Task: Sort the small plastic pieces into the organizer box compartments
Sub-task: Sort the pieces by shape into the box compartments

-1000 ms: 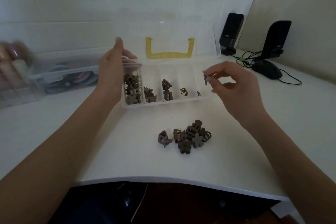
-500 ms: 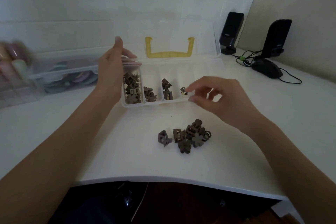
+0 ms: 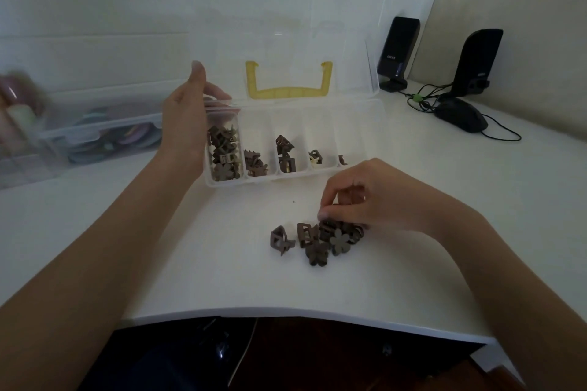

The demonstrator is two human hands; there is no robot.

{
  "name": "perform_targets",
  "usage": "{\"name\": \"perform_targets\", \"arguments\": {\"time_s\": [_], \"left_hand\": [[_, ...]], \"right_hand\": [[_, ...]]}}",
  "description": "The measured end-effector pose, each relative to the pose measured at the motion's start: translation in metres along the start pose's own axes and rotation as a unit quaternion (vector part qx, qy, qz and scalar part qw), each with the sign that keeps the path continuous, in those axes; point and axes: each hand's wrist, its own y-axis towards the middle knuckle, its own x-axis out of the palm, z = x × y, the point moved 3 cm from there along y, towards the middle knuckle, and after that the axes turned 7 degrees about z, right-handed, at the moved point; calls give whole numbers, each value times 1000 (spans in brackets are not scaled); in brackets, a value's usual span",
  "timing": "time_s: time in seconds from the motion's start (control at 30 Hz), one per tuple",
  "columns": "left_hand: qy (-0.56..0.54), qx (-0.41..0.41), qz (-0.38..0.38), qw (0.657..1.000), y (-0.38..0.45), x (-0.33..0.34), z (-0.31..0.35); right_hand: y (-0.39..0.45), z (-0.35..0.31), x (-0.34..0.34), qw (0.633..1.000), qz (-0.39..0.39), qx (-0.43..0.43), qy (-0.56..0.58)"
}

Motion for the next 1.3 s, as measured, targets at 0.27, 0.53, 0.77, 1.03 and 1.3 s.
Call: {"name": "perform_targets", "arguments": {"time_s": [0.27, 0.53, 0.77, 1.03, 1.3], "left_hand": [[-3, -4, 0, 1000, 1, 0, -1], [-7, 12, -4, 1000, 0, 0, -1], [28, 74, 2, 997, -8, 0, 6], [37, 91, -6, 995, -13, 0, 12], [35, 103, 8, 994, -10, -4, 14]], "right_hand": [[2, 3, 0, 1000, 27, -13, 2], [0, -2, -14, 982, 183, -37, 42], [-1, 5, -27, 944, 325, 0, 59], [-1, 12, -32, 928, 371, 12, 22], [-3, 20, -38, 912, 403, 67, 41]]}}
